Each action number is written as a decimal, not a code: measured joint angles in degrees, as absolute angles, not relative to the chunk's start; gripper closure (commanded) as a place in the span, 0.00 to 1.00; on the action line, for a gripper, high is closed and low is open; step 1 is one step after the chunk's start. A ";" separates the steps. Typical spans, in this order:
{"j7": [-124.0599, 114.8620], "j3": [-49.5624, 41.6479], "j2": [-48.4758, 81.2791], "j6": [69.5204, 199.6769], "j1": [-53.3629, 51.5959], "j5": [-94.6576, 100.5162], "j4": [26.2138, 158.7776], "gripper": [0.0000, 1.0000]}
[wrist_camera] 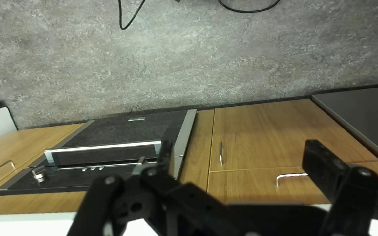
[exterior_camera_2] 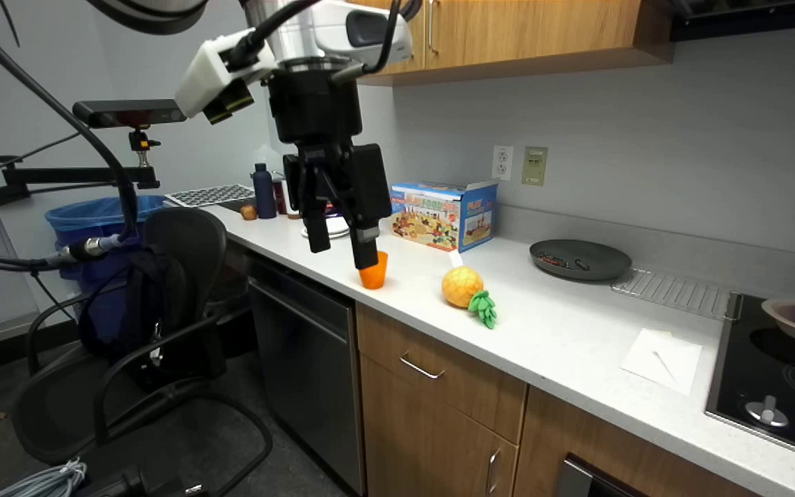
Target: Open the drawer, put the pineapple plush toy in the drawer then close the drawer
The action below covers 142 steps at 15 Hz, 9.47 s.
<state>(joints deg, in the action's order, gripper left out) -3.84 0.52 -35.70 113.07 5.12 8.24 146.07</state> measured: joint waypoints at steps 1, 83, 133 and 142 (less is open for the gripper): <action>-4.41 1.05 -35.27 113.08 4.32 7.40 146.07 0.00; -45.90 3.03 40.65 174.99 -6.34 -23.69 121.06 0.00; -54.84 20.45 28.95 193.06 10.62 -23.61 155.56 0.00; -38.42 -2.23 9.05 172.86 3.16 -12.42 156.59 0.00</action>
